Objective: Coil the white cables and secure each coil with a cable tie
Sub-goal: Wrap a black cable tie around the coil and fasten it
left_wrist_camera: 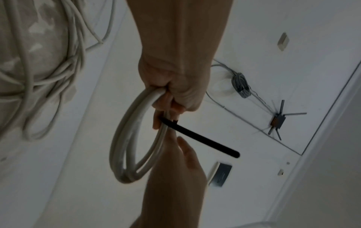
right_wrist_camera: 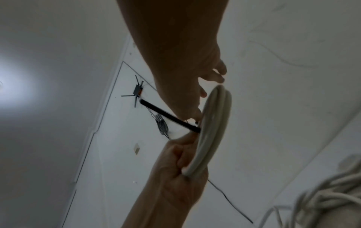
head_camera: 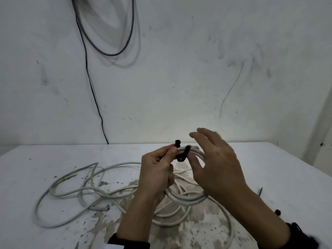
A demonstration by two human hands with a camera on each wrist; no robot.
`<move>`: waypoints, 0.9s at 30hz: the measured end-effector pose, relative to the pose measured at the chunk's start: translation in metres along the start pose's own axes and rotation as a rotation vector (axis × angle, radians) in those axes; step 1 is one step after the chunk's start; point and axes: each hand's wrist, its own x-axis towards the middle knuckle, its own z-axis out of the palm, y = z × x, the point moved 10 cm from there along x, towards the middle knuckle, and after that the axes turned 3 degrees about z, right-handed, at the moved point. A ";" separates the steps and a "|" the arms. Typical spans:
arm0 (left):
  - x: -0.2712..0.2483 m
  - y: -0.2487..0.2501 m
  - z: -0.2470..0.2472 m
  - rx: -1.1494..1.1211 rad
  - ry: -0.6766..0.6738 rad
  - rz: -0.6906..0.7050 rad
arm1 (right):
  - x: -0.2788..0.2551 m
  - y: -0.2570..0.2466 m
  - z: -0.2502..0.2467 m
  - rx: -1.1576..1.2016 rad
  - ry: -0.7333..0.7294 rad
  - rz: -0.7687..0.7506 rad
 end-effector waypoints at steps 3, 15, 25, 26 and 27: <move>0.003 0.002 -0.011 -0.035 0.035 -0.010 | 0.001 -0.001 0.008 0.468 -0.229 0.033; -0.005 0.027 -0.006 0.086 0.057 0.171 | 0.004 0.013 0.022 0.816 -0.189 0.425; -0.007 0.039 -0.007 0.126 0.049 0.241 | 0.010 0.008 0.018 0.786 -0.213 0.427; -0.007 0.039 -0.006 0.130 0.047 0.249 | 0.010 0.008 0.018 0.781 -0.213 0.435; -0.007 0.040 -0.006 0.134 0.044 0.256 | 0.010 0.009 0.018 0.777 -0.214 0.442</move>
